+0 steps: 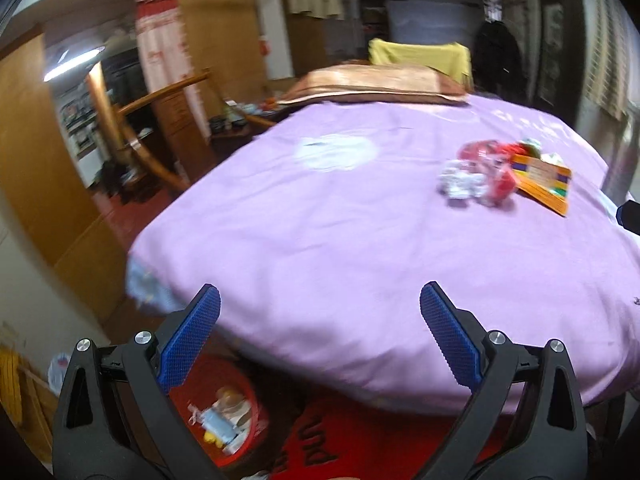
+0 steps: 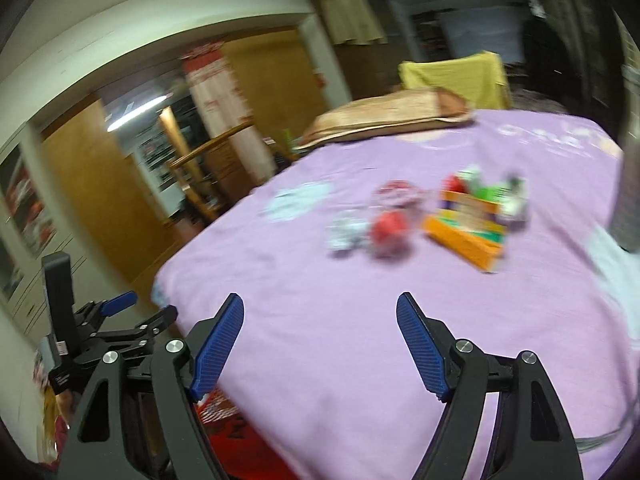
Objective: Collect trash
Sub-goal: 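Bring both tools back over the table toward the remaining trash, then close the left tool on the white tissue while the right tool grasps the red plastic cup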
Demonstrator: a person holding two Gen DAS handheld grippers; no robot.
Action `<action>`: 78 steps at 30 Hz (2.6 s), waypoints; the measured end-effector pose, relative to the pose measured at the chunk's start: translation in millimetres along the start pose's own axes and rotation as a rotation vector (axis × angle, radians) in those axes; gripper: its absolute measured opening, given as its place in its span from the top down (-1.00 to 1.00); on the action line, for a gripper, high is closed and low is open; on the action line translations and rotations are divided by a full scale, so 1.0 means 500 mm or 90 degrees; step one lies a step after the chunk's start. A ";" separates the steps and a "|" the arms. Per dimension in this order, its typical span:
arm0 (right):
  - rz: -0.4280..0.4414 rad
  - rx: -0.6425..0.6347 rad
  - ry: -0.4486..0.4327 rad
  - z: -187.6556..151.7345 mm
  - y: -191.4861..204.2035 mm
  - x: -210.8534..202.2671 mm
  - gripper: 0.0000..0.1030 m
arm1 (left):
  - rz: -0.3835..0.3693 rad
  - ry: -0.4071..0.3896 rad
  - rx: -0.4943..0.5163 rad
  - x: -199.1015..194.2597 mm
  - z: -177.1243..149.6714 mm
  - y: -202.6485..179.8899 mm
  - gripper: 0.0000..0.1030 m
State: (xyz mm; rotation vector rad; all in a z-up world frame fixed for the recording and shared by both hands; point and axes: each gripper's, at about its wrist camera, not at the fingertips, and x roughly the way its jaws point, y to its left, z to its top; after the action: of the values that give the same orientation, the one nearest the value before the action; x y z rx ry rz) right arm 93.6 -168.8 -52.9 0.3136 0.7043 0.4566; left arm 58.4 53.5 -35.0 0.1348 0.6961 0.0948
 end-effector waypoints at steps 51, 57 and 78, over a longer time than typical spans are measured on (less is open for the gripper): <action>-0.111 0.087 0.015 0.019 -0.219 0.090 -0.61 | -0.193 0.156 0.017 0.371 0.240 -0.198 -0.87; -0.114 0.087 0.014 0.020 -0.220 0.089 -0.61 | -0.190 0.202 0.012 0.419 0.226 -0.211 -0.87; -0.054 0.040 0.098 0.068 -0.139 0.178 -0.61 | -0.088 0.202 -0.020 0.462 0.226 -0.135 -0.87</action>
State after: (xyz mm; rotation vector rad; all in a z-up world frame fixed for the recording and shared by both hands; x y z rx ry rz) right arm 197.1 -188.0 -106.4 0.3077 0.8800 0.3813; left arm 310.6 7.1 -105.9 0.0411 1.0172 -0.0063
